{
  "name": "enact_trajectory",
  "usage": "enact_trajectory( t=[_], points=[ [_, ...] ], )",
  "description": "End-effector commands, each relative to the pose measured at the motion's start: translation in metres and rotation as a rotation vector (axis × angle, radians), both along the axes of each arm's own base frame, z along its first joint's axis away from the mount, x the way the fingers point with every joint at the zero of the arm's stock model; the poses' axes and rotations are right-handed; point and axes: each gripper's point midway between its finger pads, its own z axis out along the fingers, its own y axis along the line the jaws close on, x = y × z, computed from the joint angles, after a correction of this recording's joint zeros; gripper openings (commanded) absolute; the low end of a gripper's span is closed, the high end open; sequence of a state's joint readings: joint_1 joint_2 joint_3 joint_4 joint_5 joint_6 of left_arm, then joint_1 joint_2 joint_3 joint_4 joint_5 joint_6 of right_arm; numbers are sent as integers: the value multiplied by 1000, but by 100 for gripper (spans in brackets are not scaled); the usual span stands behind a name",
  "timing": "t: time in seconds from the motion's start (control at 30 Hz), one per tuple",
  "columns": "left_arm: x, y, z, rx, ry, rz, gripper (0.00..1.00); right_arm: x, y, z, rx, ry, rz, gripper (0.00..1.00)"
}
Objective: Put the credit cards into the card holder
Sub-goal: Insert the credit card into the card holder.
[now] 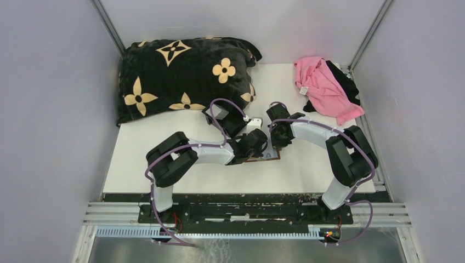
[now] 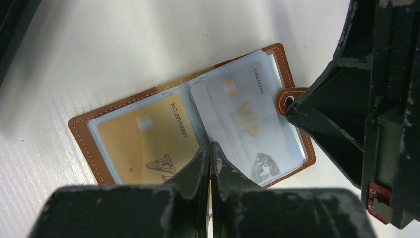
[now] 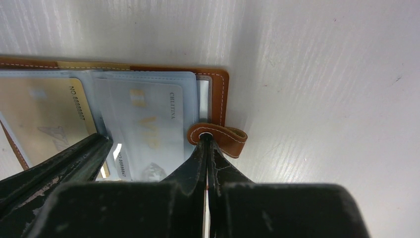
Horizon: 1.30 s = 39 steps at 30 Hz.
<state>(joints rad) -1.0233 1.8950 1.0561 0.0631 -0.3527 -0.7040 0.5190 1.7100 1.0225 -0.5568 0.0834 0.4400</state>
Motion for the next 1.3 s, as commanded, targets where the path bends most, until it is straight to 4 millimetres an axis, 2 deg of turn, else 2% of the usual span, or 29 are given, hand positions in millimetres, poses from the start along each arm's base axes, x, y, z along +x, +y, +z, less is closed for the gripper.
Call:
enact_trajectory(
  t=[0.0, 0.43, 0.77, 0.9, 1.03, 1.27],
  points=[
    [2, 2, -3, 78, -31, -22, 5, -6, 10, -11, 38, 28, 13, 2],
    [4, -23, 17, -31, -77, -49, 9, -9, 9, -13, 37, 31, 13, 2],
    [9, -30, 35, -76, -115, -43, 10, -8, 10, -12, 40, 28, 12, 2],
    [13, -27, 51, -89, -148, -23, 13, -7, 9, -10, 40, 23, 9, 2],
    [17, -15, 59, -65, -178, 14, 14, -5, 9, -5, 40, 10, 5, 5],
    [13, -2, 50, -18, -167, 23, 13, -4, 9, -3, 39, 4, 1, 8]
  ],
)
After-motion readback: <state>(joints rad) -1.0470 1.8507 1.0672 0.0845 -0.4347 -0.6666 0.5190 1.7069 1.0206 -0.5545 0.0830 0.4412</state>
